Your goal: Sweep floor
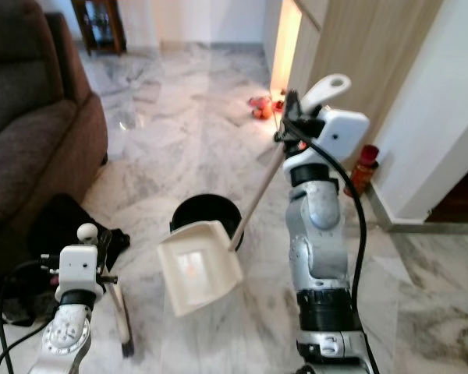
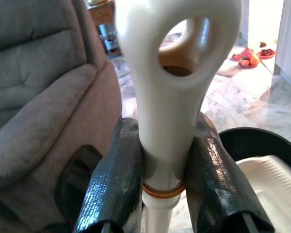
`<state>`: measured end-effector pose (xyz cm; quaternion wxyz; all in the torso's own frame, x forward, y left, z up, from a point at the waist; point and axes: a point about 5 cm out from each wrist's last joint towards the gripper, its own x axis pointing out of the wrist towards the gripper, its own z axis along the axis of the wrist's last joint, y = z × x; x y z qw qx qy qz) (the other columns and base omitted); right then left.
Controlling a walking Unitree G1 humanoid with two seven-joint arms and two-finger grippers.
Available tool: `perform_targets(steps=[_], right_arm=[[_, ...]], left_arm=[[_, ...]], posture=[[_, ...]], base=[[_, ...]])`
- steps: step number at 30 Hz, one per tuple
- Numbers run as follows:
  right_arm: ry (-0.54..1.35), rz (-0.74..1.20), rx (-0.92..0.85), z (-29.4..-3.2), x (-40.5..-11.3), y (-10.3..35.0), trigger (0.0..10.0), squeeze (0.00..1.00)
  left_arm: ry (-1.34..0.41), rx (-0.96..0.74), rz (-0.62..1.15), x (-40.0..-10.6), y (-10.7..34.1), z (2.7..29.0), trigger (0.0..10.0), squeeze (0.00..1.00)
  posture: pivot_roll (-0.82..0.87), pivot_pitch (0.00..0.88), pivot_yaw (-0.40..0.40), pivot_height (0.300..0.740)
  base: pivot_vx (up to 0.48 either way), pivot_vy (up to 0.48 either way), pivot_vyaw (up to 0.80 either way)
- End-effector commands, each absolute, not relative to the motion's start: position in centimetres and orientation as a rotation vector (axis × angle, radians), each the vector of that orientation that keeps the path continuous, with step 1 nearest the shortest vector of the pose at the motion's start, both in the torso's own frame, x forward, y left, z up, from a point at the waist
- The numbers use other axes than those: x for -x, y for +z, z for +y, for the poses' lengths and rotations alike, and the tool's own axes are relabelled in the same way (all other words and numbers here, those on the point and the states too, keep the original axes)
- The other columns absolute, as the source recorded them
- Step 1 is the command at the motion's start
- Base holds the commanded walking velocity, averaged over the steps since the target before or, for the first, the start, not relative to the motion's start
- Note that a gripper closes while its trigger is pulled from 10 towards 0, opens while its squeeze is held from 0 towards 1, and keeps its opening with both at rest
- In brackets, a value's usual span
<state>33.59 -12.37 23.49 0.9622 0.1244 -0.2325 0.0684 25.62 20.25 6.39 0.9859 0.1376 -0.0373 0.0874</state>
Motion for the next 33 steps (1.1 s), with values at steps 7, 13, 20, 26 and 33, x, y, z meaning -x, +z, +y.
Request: perform_targets(steps=[7, 13, 20, 26, 33], right_arm=[[0.135, -0.521, -0.323, -12.76, -33.46, 24.93, 10.0, 0.00], [0.078, -0.463, -0.403, -13.18, -33.89, 24.33, 10.0, 0.00], [0.030, -0.455, -0.450, -13.28, -33.98, 24.28, 10.0, 0.00], [0.026, -0.468, -0.452, -13.31, -33.83, 24.50, 10.0, 0.00], [0.035, -0.473, -0.440, -13.22, -33.77, 24.59, 10.0, 0.00]], left_arm=[[0.182, -0.294, -0.116, -25.90, 7.26, 20.29, 10.0, 0.00], [0.195, -0.299, -0.119, -25.74, 7.36, 20.66, 10.0, 0.00], [0.198, -0.300, -0.123, -25.68, 7.40, 20.70, 10.0, 0.00], [0.195, -0.301, -0.125, -25.64, 7.40, 20.69, 10.0, 0.00], [0.192, -0.300, -0.127, -25.66, 7.44, 20.58, 10.0, 0.00]], posture=[[0.16, 0.062, -0.010, 0.740], [0.17, 0.056, -0.011, 0.740], [0.17, 0.049, -0.009, 0.740], [0.17, 0.040, -0.007, 0.740], [0.17, 0.039, -0.008, 0.740]], base=[[0.262, 0.000, 0.00], [0.263, 0.000, 0.00], [0.264, 0.000, 0.00], [0.263, 0.000, 0.00], [0.268, 0.000, 0.24]])
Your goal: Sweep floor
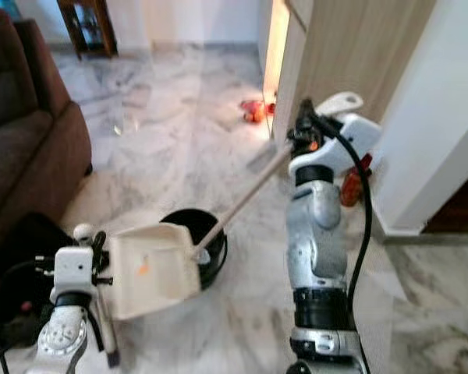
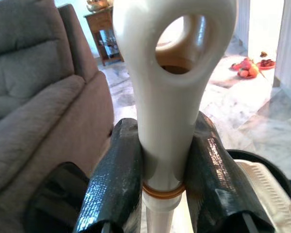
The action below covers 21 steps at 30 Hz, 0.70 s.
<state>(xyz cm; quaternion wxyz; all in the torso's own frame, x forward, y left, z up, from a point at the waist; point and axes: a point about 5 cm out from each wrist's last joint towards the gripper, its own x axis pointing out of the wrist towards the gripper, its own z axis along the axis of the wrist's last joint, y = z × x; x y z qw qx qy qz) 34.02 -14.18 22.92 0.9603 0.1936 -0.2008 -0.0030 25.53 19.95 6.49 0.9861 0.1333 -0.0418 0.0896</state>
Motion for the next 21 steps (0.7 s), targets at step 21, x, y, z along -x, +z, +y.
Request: perform_targets(steps=[21], right_arm=[[0.035, -0.456, -0.442, -13.08, -33.91, 24.27, 10.0, 0.00]], left_arm=[[0.193, -0.296, -0.126, -25.69, 7.48, 20.59, 10.0, 0.00]], posture=[[0.17, 0.062, -0.006, 0.740]], base=[[0.266, 0.000, 0.15]])
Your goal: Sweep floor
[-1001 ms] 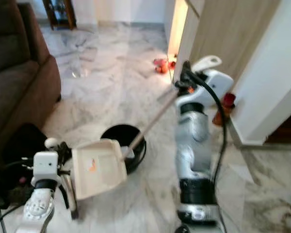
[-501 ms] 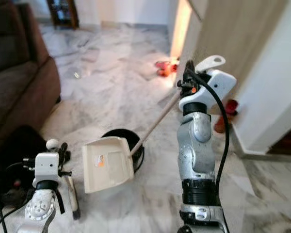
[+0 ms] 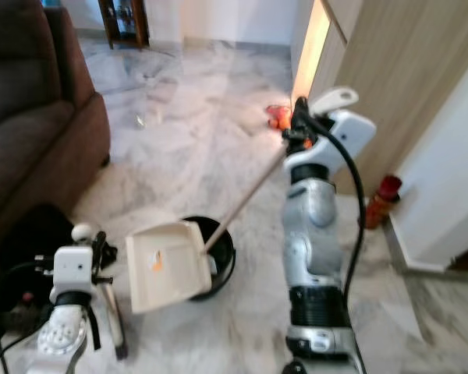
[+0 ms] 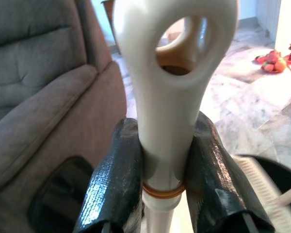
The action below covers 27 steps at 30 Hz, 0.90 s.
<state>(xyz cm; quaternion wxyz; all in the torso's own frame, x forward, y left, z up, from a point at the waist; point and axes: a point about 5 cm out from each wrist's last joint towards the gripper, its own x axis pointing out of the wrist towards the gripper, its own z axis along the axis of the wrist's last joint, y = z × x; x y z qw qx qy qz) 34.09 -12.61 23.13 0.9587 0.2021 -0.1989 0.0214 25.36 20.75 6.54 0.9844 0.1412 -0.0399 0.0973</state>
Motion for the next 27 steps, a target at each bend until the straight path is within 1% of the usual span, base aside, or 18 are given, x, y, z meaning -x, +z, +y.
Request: perform_targets(steps=[1, 13, 16, 22, 27], right_arm=[[0.037, -0.459, -0.442, -13.0, -33.9, 24.3, 10.0, 0.00], [0.067, -0.486, -0.428, -12.6, -33.7, 24.9, 10.0, 0.00], [0.079, -0.496, -0.426, -12.5, -33.6, 25.0, 10.0, 0.00], [0.097, -0.501, -0.424, -12.2, -33.5, 25.1, 10.0, 0.00], [0.110, -0.494, -0.438, -12.0, -33.5, 25.0, 10.0, 0.00]], left_arm=[[0.191, -0.295, -0.125, -25.7, 7.5, 20.6, 10.0, 0.00], [0.179, -0.293, -0.125, -25.7, 7.4, 20.3, 10.0, 0.00], [0.178, -0.293, -0.126, -25.6, 7.4, 20.2, 10.0, 0.00], [0.176, -0.291, -0.126, -25.6, 7.4, 20.2, 10.0, 0.00], [0.174, -0.291, -0.128, -25.6, 7.3, 20.2, 10.0, 0.00]], posture=[[0.17, 0.061, -0.005, 0.740], [0.17, 0.047, -0.003, 0.740], [0.17, 0.041, -0.002, 0.740], [0.17, 0.036, -0.005, 0.740], [0.17, 0.030, -0.005, 0.740]], base=[[0.270, 0.000, 0.00], [0.267, 0.000, 0.00], [0.264, 0.000, 0.49], [0.266, 0.000, 0.72], [0.266, 0.000, 0.00]])
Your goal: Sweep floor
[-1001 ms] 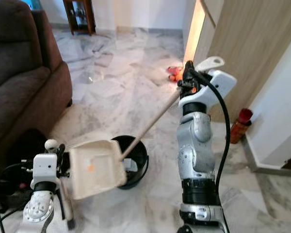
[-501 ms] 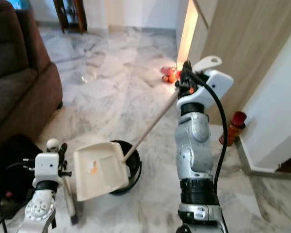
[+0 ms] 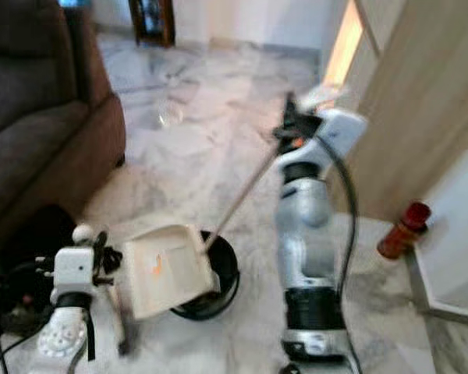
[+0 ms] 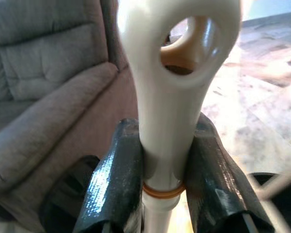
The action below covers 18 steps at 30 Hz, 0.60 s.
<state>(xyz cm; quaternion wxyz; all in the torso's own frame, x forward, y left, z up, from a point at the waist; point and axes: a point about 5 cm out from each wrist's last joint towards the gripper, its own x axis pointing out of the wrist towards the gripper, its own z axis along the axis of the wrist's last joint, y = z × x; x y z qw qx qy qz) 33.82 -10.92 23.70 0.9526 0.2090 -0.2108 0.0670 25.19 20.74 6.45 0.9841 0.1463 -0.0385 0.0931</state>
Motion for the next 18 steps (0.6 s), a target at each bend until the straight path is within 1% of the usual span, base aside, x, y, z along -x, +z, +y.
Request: perform_targets(steps=[1, 15, 18], right_arm=[[0.110, -0.494, -0.438, -12.03, -33.50, 24.95, 10.0, 0.00], [0.117, -0.507, -0.446, -11.91, -33.43, 25.21, 10.0, 0.00], [0.146, -0.538, -0.421, -11.48, -33.14, 25.73, 10.0, 0.00]], left_arm=[[0.174, -0.291, -0.128, -25.56, 7.34, 20.16, 10.0, 0.00], [0.180, -0.288, -0.138, -25.67, 7.56, 20.29, 10.0, 0.00], [0.173, -0.278, -0.153, -25.68, 7.78, 20.20, 10.0, 0.00]], posture=[[0.17, 0.030, -0.005, 0.740], [0.18, 0.039, -0.003, 0.740], [0.17, 0.040, -0.001, 0.740]], base=[[0.266, 0.000, 0.00], [0.268, 0.000, 0.00], [0.000, 0.000, 0.00]])
